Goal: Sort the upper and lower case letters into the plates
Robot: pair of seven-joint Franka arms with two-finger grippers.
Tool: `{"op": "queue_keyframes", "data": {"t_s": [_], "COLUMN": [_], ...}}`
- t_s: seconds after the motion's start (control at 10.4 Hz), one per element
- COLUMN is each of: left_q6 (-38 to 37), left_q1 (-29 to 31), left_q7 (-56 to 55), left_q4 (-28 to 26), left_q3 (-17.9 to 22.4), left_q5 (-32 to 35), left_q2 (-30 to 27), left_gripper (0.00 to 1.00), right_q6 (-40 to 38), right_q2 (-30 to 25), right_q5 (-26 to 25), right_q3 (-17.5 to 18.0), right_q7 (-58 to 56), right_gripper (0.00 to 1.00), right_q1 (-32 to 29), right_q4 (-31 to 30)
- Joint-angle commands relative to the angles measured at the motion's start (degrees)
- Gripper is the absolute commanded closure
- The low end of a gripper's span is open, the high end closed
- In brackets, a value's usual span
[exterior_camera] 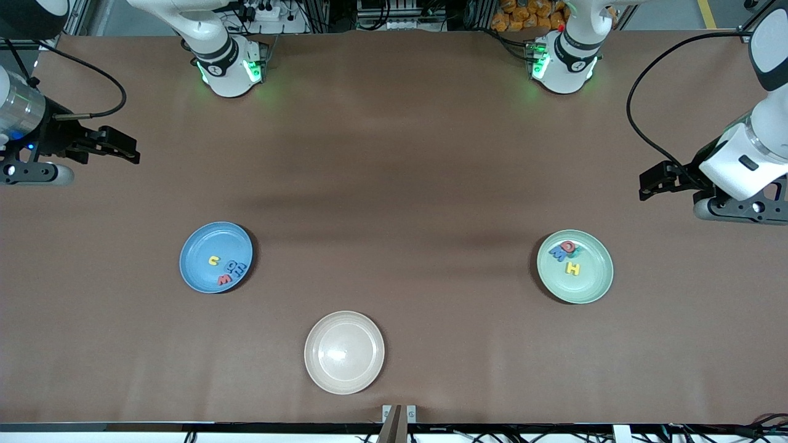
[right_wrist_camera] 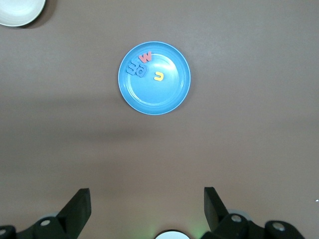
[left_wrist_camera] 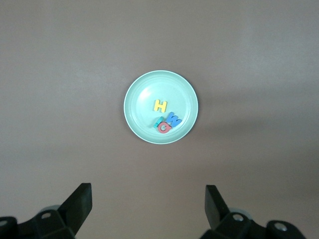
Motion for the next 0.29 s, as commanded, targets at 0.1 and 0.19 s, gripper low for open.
{"op": "queue_keyframes", "data": {"t_s": [0.1,0.19], "left_q6": [0.2,0.2], "left_q1": [-0.1,-0.1], "left_q7": [1.2,1.1], "left_q4": [0.3,0.3], "left_q3": [0.1,0.1], "left_q5": [-0.7,-0.6], "left_q2": [0.1,0.1], "left_gripper": [0.0,0.0], "right_q6": [-0.8,-0.8], "right_q2": [0.7,0.7], "right_q5": [0.5,0.5], "right_q3": [-0.3,-0.3], "right_q7": [0.0,-0.1], "right_gripper": [0.0,0.0], "right_q1": [0.2,0.2], "right_q4": [1.2,1.1]}}
